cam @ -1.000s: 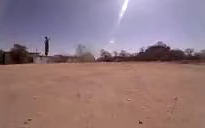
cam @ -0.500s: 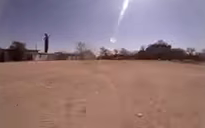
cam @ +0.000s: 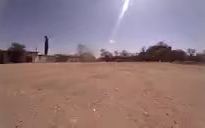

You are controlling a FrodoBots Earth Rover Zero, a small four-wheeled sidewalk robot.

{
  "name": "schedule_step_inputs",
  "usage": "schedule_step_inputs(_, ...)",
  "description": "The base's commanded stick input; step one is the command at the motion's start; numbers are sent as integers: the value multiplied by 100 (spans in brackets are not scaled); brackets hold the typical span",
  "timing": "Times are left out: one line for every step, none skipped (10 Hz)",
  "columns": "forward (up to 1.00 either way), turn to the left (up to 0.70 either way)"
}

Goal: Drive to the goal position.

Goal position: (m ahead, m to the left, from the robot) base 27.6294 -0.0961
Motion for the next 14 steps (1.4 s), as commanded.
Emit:
schedule_step_inputs(100, 0)
schedule_step_inputs(100, 0)
schedule_step_inputs(100, 0)
schedule_step_inputs(100, 0)
schedule_step_inputs(100, 0)
schedule_step_inputs(100, -1)
schedule_step_inputs(100, -12)
schedule_step_inputs(100, -23)
schedule_step_inputs(100, -18)
schedule_step_inputs(100, -6)
schedule_step_inputs(100, 0)
schedule_step_inputs(100, 0)
schedule_step_inputs(100, 0)
schedule_step_inputs(100, 0)
